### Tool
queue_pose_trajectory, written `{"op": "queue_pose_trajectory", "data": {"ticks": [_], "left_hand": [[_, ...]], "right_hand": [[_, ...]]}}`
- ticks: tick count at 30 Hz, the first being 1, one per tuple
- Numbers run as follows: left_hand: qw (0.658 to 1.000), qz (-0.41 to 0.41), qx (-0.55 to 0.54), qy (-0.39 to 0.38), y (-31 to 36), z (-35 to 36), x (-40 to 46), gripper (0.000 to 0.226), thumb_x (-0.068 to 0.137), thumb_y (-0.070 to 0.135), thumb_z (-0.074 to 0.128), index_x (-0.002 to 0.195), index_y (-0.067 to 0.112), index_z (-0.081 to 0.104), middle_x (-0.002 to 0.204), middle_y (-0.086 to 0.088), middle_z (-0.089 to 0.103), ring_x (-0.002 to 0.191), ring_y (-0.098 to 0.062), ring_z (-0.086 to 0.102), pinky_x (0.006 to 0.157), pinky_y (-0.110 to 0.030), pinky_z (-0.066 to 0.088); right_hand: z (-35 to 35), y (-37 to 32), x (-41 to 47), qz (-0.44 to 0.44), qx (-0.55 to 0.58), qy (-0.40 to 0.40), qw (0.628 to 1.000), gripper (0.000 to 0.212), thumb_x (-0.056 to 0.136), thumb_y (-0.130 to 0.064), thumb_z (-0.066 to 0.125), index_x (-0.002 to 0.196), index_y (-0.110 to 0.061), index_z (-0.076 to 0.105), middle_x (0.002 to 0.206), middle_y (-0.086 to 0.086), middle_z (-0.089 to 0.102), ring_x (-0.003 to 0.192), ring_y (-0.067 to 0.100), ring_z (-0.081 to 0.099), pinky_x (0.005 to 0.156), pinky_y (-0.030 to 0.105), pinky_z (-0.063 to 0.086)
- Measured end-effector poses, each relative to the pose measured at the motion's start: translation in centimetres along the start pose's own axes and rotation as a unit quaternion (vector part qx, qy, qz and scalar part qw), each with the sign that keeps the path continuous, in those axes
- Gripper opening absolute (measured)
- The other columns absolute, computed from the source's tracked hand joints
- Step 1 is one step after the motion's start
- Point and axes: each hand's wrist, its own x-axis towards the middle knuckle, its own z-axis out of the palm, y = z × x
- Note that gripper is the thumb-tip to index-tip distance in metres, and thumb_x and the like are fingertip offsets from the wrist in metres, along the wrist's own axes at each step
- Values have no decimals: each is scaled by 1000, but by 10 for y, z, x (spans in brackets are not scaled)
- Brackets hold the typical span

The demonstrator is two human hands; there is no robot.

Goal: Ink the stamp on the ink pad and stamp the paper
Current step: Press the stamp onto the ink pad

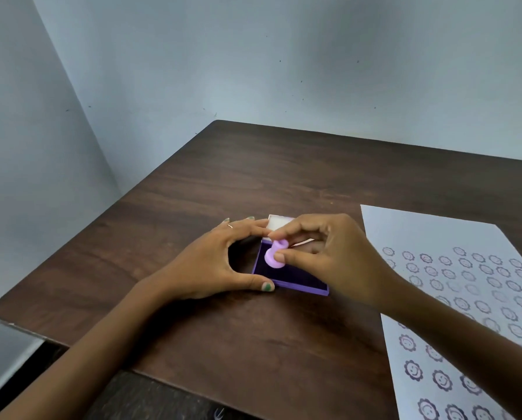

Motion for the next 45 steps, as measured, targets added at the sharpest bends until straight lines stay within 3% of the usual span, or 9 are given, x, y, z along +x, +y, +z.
{"op": "queue_pose_trajectory", "data": {"ticks": [4,14,18,24,29,34,39,42,45], "left_hand": [[1000,0,8,-1,0,1,-1,65,64,52,78,123,46,51,141,34,36,136,11,24,115,-20,6],[1000,-2,15,-1,3,0,-1,65,65,52,77,124,42,52,139,34,33,136,10,25,116,-20,6],[1000,0,14,0,2,0,-1,62,65,53,77,122,44,52,138,36,33,135,11,25,116,-22,7],[1000,-3,10,3,2,0,-1,63,64,54,77,121,42,53,146,25,37,136,9,25,118,-26,7],[1000,0,2,0,3,-1,0,61,65,53,78,120,43,54,147,25,37,137,8,25,117,-27,7],[1000,-11,11,4,4,-1,0,67,63,54,77,124,40,54,147,23,37,137,9,24,119,-30,9],[1000,-7,8,1,3,0,0,63,64,52,78,121,42,54,147,22,38,137,8,25,118,-28,7],[1000,-11,12,5,3,0,0,66,62,54,77,123,41,54,145,25,36,136,11,24,118,-27,8],[1000,-9,14,4,2,1,0,67,62,56,78,123,42,53,143,27,36,136,12,24,118,-27,9]], "right_hand": [[7,0,0,-4,-31,-11,999,24,70,-10,77,91,-21,73,92,-8,73,78,-3,68,72,7,49],[15,-1,-2,-61,-145,-21,987,24,75,-8,73,98,-14,71,100,1,73,89,9,66,81,34,56],[18,-4,-3,-92,-210,-29,973,23,74,-9,72,96,-12,72,99,4,74,88,12,65,81,20,48],[12,-5,9,-2,-131,-36,991,22,65,-5,79,86,-13,74,89,1,76,66,-17,57,69,-4,37],[20,-7,-3,-87,-222,-42,970,20,70,-3,73,88,-10,73,89,5,74,78,9,64,71,13,42],[14,-3,7,-7,-124,-13,992,22,65,-2,77,84,-12,74,86,2,76,80,-2,62,69,-1,39],[22,-4,-6,-98,-223,-24,969,17,71,-3,71,87,-10,73,88,6,74,78,11,65,72,21,48],[18,-2,1,-33,-144,4,989,21,67,-3,76,86,-11,74,90,3,75,72,-10,59,71,0,40],[20,-3,1,-52,-170,1,984,19,69,-2,73,86,-10,73,90,5,75,77,-1,61,71,4,42]]}}
